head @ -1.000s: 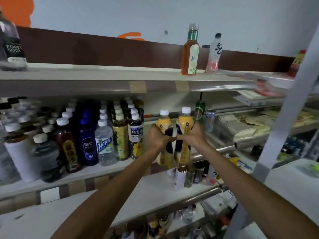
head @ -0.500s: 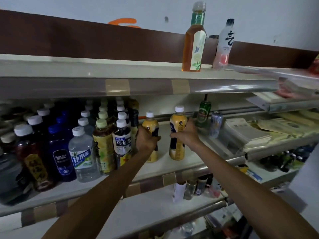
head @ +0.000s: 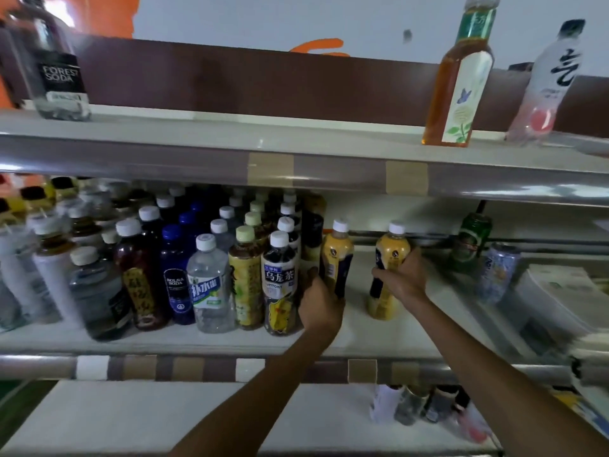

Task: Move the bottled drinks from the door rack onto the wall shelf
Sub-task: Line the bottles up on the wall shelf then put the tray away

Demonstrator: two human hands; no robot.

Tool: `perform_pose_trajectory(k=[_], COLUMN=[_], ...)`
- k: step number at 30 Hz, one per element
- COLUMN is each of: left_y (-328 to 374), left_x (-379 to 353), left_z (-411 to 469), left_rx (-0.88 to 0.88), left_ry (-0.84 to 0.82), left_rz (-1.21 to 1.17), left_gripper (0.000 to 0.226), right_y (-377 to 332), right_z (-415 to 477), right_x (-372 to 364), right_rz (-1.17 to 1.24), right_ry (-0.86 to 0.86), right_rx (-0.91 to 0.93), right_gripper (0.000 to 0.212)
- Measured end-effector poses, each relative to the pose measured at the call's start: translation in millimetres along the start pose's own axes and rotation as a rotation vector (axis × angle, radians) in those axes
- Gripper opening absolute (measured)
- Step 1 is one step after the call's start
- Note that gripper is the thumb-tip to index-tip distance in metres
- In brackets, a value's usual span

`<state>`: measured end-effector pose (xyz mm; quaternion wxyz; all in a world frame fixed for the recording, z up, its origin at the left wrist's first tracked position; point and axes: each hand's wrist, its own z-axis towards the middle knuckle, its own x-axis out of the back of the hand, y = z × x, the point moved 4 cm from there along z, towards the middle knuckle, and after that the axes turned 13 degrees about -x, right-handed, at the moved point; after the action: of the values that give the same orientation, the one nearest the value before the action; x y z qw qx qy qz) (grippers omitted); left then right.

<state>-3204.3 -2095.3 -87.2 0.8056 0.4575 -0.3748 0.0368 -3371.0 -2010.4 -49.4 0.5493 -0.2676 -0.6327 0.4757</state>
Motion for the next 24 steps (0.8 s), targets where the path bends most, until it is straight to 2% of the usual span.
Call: perform_pose_trajectory(k=[3,7,14,20,22,24], left_y=[-7.9,-11.1,-16.7,-11.2,-12.0,-17.1], left_x=[-4.1,-15.9,-30.8,-41.8,-42.1,-43.3], left_z=[-7.3,-11.5,13.0,40.5,54.0,69.1], left_rx=[0.001,-0.076,-0.012,0.042,0.089,0.159], left_ry=[0.02,0.021,-0.025,-0.182,-0.137,0.01], left_rz=[0.07,0.097,-0.028,-0.135,-0.125,-0.081], left_gripper=[0.037,0.022,0.011,0.036,0.038,0.038], right_y=[7.7,30.0,52.2,53.6,54.2,55.2], right_z=[3.9,1.4,-9.2,-7.2,-5.8,-4.2], right_x=[0.6,-5.9,-15.4,-16.4,-17.0,-17.0], right_rz=[-0.021,-0.06,-0.064,-0.081,-0.082,-0.09], right_ry=[0.007,0.0,0.006,0.011,0.005,-0.011], right_rx=[0.044,0.078,0.059,0.067,0.079,0.082], right_gripper=[0.068,0.06,0.062,0.061,0.06,0.059])
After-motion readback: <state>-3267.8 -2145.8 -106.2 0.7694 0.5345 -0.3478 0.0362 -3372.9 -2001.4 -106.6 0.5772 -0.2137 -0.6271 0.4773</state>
